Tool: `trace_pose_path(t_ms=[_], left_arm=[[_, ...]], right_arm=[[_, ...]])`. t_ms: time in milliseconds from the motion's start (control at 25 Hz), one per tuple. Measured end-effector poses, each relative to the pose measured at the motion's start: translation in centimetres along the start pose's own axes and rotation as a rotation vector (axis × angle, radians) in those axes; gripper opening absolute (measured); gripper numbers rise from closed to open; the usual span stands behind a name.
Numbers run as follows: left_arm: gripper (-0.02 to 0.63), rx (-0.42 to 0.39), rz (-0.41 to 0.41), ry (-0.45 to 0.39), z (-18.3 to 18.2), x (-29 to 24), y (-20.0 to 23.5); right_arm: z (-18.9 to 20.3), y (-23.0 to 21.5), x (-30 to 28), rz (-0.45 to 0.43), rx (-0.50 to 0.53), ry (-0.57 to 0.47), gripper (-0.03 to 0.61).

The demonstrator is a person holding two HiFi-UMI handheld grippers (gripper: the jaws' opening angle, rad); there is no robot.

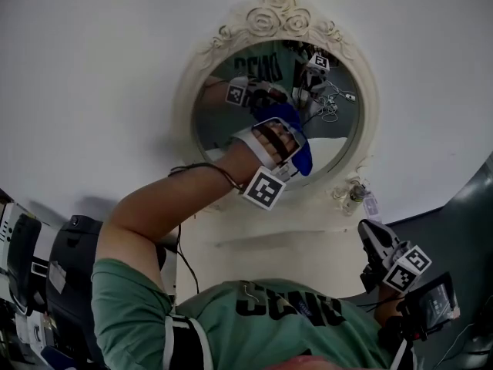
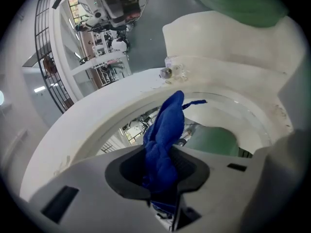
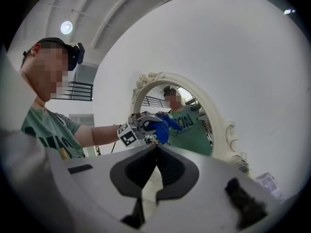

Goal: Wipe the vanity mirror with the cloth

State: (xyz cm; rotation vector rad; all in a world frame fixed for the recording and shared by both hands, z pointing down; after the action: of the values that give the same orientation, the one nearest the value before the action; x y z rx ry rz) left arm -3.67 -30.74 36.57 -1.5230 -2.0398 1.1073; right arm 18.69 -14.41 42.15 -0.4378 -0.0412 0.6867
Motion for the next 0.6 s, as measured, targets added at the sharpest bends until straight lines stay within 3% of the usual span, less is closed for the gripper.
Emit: trace_pose_path(t_ms=[320, 600], left_arm=[[0.115, 0.054, 0.169, 0.098, 8.4, 8.0, -12.2], [0.115, 0.084, 0.215, 0.118, 9.3, 8.4, -13.8]], right_arm=[[0.7, 7.6, -8.0, -0.117, 0.041, 0.056, 0.011], [1.1, 9.6, -8.6, -0.128, 0.045, 0.072, 0.012]])
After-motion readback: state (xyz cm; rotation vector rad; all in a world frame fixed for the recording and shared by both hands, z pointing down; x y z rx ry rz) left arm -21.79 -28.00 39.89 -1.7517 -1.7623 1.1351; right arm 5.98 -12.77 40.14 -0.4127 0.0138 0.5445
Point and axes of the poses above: the fingertips, and each gripper's own axes: x backward along the fingers, y to its left, z out of its underside, the point moved 7 cm from there along x, backward along the fingers, and after that the axes turned 8 degrees about y, right-handed, at the moved point
